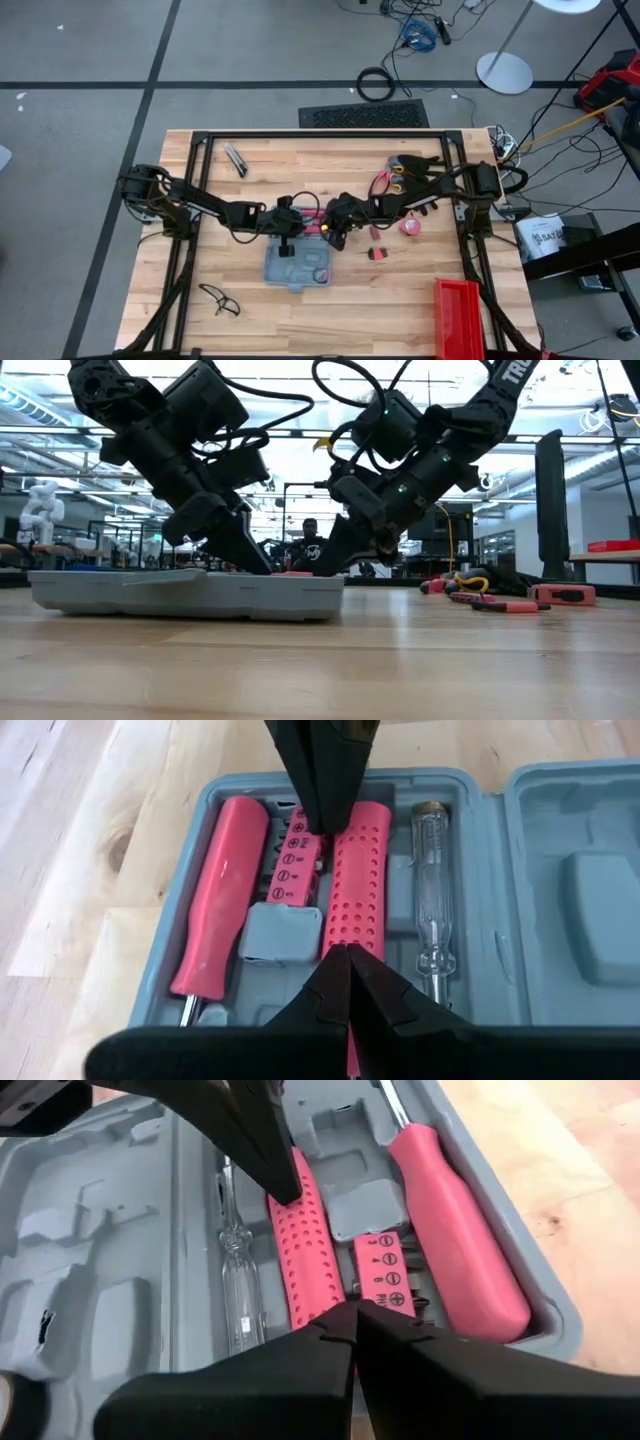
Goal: Prefit tool cases
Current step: Put the top pink terminal block into the gray prefit tool case
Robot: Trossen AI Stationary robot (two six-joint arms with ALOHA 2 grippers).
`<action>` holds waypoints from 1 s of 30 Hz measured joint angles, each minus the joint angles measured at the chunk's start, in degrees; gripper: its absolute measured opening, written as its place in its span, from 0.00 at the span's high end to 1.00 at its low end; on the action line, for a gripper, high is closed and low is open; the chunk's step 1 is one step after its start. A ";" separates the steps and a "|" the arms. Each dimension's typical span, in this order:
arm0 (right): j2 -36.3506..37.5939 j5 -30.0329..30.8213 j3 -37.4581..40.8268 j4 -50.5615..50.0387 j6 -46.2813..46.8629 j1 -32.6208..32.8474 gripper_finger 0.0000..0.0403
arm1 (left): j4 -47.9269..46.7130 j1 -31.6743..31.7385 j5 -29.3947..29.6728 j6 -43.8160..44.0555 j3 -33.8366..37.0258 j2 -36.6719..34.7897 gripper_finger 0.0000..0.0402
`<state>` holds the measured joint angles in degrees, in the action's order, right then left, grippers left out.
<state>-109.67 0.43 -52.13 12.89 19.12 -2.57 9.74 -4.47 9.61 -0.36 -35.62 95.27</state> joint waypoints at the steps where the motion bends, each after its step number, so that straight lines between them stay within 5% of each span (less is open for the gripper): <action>1: 0.00 -0.10 0.01 -0.09 -0.41 -0.24 1.00 | 0.04 0.02 -0.02 0.00 0.00 0.00 1.00; 19: 0.56 -1.47 0.43 2.82 -2.17 -1.23 1.00 | -0.12 -0.04 -0.49 -0.09 -0.02 0.02 1.00; 30: 10.56 -2.43 0.54 -3.81 -3.02 -1.25 1.00 | -3.48 -0.09 -0.78 -1.96 0.55 -7.07 1.00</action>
<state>-99.11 -1.99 -51.58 9.07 16.11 -3.81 6.26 -4.56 8.83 -2.32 -35.07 88.19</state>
